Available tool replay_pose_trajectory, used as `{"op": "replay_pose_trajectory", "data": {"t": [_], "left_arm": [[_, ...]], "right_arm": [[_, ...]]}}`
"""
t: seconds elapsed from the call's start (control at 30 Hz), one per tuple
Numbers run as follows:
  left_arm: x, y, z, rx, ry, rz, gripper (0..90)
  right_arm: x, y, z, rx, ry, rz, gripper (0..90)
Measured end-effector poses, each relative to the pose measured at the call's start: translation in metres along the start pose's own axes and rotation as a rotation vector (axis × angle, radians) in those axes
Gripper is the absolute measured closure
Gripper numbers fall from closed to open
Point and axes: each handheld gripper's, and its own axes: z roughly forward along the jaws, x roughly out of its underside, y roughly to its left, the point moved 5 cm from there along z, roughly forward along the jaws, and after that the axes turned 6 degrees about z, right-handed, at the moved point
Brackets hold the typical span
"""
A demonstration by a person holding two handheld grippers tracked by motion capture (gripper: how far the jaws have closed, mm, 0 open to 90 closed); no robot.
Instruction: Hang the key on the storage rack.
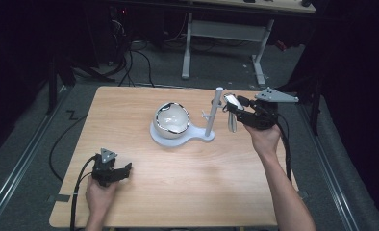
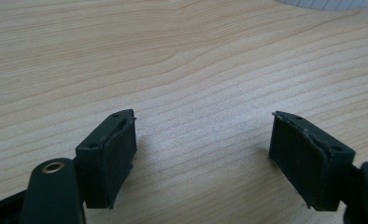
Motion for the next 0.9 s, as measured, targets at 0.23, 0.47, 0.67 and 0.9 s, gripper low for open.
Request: {"op": "replay_pose_trajectory", "data": {"t": [0.23, 0.47, 0.67, 0.9], "left_arm": [[0.0, 0.0, 0.0, 0.0, 0.0, 0.001, 23.5], [0.0, 0.0, 0.0, 0.0, 0.0, 0.0, 23.5], [0.0, 0.0, 0.0, 0.0, 0.001, 0.001, 23.5], [0.0, 0.0, 0.0, 0.0, 0.0, 0.001, 23.5]], "right_arm": [[0.003, -0.003, 0.002, 0.004, 0.005, 0.007, 51.1], [0.008, -0.006, 0.004, 0.012, 0.008, 0.014, 51.1], [0.013, -0.011, 0.005, 0.029, 0.017, 0.02, 51.0], [0.014, -0.014, 0.005, 0.04, 0.021, 0.024, 51.0]]}}
